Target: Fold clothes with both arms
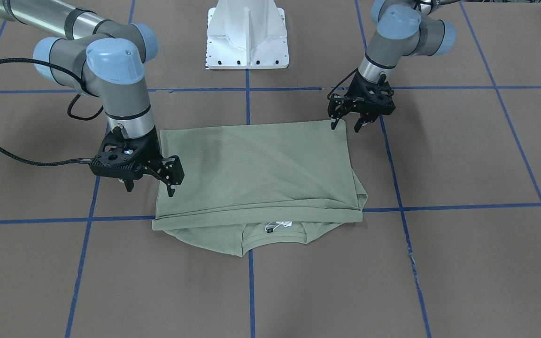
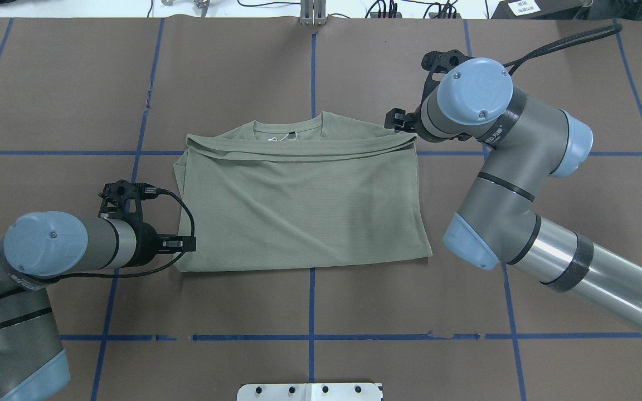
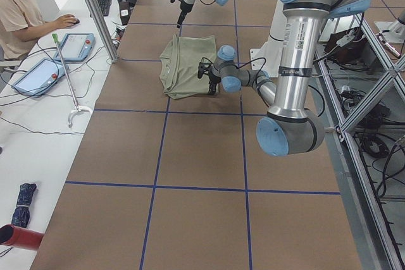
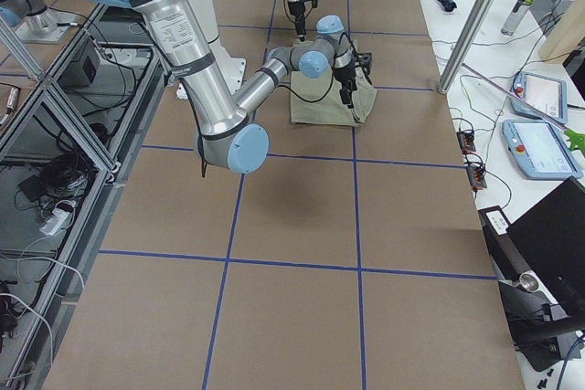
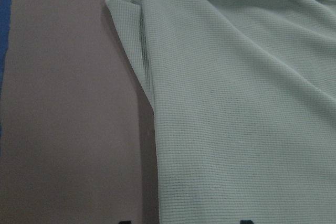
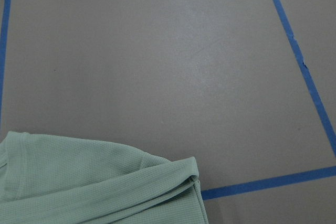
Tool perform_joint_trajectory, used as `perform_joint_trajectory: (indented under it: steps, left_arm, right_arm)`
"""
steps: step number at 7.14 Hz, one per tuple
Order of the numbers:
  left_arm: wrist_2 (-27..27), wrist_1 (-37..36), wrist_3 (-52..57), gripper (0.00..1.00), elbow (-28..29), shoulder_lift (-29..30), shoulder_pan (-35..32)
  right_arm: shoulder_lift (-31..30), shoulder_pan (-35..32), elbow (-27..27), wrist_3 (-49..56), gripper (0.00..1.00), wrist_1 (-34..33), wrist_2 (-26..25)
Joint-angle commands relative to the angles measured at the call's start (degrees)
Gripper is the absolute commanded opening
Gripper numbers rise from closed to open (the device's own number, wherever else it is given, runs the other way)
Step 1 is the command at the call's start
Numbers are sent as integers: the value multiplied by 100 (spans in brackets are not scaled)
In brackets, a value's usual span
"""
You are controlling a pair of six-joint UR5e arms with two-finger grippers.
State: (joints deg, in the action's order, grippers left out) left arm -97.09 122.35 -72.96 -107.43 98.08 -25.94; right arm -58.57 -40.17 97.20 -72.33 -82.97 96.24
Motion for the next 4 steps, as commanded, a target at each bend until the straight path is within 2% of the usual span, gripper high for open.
perform_joint_trajectory:
  steps: [1,2,4]
  left_arm:
    - [14,254,-69,68,161,10,10]
    - [14,254,-77,63,144,10,37]
    - [23,254,-235,59,109,10,247]
  right_arm:
    - [4,0,0,0,100,0,0]
    - [4,0,0,0,100,0,0]
    - [-5,9,0,0,100,0,-9]
